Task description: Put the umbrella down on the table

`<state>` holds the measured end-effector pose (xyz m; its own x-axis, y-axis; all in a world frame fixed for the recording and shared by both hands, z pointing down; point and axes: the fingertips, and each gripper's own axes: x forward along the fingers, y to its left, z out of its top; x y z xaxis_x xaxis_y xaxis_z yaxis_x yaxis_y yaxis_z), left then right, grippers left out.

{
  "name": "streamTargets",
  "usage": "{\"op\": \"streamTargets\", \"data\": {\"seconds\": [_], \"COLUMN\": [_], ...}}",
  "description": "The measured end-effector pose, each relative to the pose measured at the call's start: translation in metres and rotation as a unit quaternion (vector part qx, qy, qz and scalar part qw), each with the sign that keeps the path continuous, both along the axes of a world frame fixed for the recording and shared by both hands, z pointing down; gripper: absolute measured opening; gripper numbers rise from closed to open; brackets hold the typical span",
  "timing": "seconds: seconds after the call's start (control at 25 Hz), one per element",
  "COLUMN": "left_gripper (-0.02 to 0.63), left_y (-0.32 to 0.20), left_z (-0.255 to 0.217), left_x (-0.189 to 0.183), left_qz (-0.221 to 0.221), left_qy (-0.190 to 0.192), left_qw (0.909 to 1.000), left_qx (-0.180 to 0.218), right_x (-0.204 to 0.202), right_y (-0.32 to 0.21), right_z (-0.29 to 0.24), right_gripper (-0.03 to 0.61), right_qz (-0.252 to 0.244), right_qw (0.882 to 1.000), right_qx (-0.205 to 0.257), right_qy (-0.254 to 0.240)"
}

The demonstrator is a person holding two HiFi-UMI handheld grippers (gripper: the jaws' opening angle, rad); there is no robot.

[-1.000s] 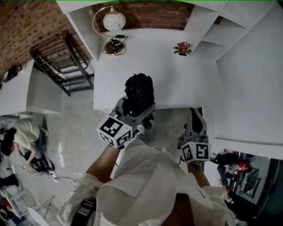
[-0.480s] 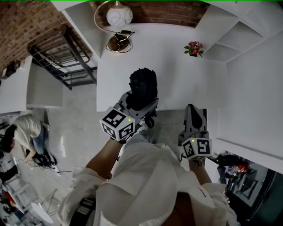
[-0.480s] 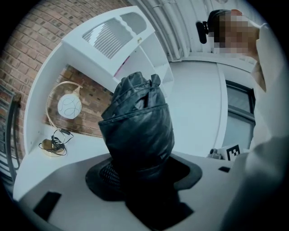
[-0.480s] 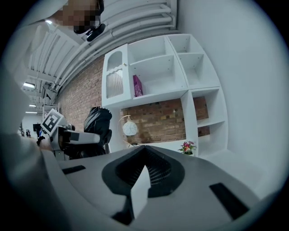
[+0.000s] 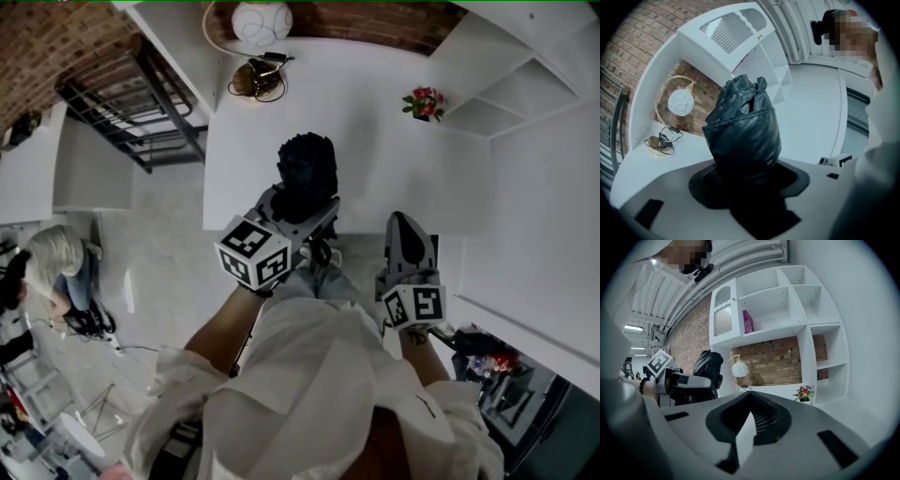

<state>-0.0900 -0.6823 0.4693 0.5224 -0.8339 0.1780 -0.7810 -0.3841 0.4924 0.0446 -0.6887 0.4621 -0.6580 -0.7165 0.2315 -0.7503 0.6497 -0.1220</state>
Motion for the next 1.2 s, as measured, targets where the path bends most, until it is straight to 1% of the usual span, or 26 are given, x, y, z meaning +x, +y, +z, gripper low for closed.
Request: {"op": "streamTargets", "data": {"seconds": [0.24,0.36,0.44,0.56,0.64,0.76,0.88,1.04,1.2], "left_gripper": [0.27,0.27,0.268,0.27,0.27,0.27,0.268,0.27,0.269], "left_y": [-0.01,-0.019,-0.028,-0.043,-0.051,-0.059,-0.068,-0.077,-0.083], "left_z": [0.011,0.022,0.033,0.058,0.075,0.098,0.121,0.157,0.193], "left_x": [-0.001,0.003,0.006,0.011,0.013,0.016,0.019,0.023,0.023], "left_qz": [-0.007,-0.013,-0.015,-0.019,-0.021,-0.025,-0.024,-0.013,-0.005], "left_qy": [-0.011,-0.01,-0.013,-0.029,-0.035,-0.03,-0.035,-0.043,-0.054], "left_qw": [0.9998,0.9994,0.9988,0.9956,0.9921,0.9864,0.9801,0.9685,0.9539], "left_qx": [-0.016,-0.03,-0.046,-0.087,-0.118,-0.159,-0.194,-0.245,-0.295], "right_x": [-0.006,-0.006,-0.009,-0.013,-0.015,-0.019,-0.023,-0.024,-0.028], "right_y": [-0.013,-0.019,-0.023,-0.03,-0.036,-0.046,-0.058,-0.068,-0.071], "right_z": [-0.002,0.011,0.02,0.029,0.036,0.048,0.063,0.093,0.116], "right_gripper": [0.017,0.018,0.017,0.018,0.018,0.017,0.018,0.018,0.017], "right_qz": [-0.022,-0.024,-0.027,-0.031,-0.034,-0.039,-0.043,-0.044,-0.045], "right_qw": [1.0,1.0,1.0,0.999,0.999,0.999,0.998,0.997,0.996], "right_qx": [0.008,-0.003,-0.011,-0.017,-0.018,-0.024,-0.028,-0.046,-0.062], "right_qy": [-0.002,0.003,0.006,0.004,0.006,0.01,0.029,0.052,0.052]}}
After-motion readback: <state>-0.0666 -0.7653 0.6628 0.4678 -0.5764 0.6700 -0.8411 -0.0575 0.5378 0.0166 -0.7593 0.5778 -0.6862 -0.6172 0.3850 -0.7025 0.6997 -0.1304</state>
